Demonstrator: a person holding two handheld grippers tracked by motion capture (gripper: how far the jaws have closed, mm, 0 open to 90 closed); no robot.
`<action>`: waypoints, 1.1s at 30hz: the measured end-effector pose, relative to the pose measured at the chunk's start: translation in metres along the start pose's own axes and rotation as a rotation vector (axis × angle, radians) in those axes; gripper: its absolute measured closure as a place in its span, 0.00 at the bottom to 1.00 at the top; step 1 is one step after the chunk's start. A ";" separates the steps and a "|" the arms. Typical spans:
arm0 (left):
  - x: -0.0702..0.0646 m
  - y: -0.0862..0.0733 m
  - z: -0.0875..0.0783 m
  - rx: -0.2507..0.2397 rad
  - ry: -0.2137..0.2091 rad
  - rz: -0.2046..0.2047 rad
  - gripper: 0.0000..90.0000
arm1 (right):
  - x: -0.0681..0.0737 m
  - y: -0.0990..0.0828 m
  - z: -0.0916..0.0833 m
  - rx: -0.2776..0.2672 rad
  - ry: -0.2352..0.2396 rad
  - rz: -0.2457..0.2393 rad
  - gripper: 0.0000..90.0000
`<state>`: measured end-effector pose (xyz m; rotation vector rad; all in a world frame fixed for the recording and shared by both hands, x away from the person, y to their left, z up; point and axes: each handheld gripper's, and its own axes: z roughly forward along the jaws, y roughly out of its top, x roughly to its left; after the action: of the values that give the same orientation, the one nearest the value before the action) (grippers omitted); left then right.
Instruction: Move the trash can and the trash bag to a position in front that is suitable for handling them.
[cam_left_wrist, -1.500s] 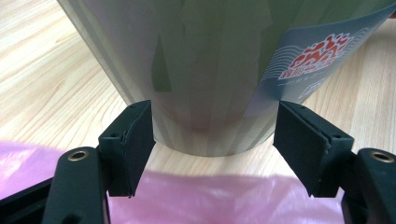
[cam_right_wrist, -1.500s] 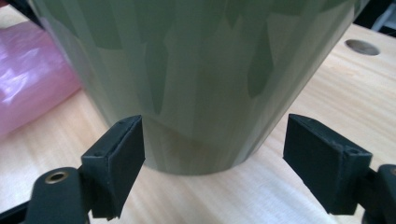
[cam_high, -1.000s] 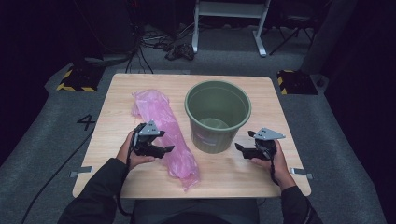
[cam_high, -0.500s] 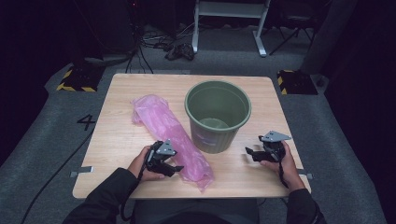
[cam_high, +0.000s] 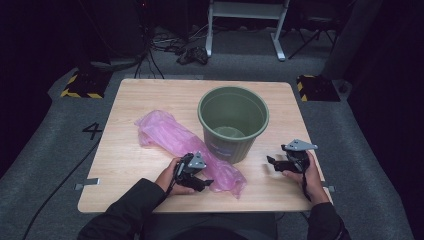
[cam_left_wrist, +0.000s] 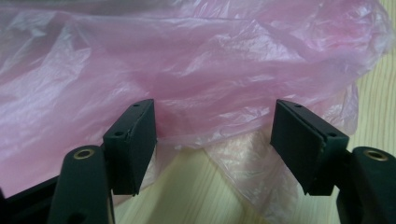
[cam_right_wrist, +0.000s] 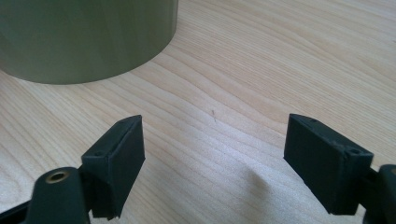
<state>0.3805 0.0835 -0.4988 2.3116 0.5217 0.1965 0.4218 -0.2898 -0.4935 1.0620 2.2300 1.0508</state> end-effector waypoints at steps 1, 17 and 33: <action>-0.002 0.003 0.003 0.008 -0.007 0.018 0.33 | 0.000 0.000 0.000 0.001 0.001 0.000 0.23; 0.037 0.013 -0.068 -0.080 0.077 0.087 0.19 | 0.000 -0.003 0.003 0.020 0.024 -0.005 0.23; 0.100 -0.007 -0.037 0.063 -0.021 -0.032 0.21 | 0.002 -0.004 0.006 0.039 0.035 -0.014 0.23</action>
<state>0.4580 0.1541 -0.4783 2.3621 0.5616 0.1425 0.4225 -0.2872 -0.5009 1.0501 2.2907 1.0319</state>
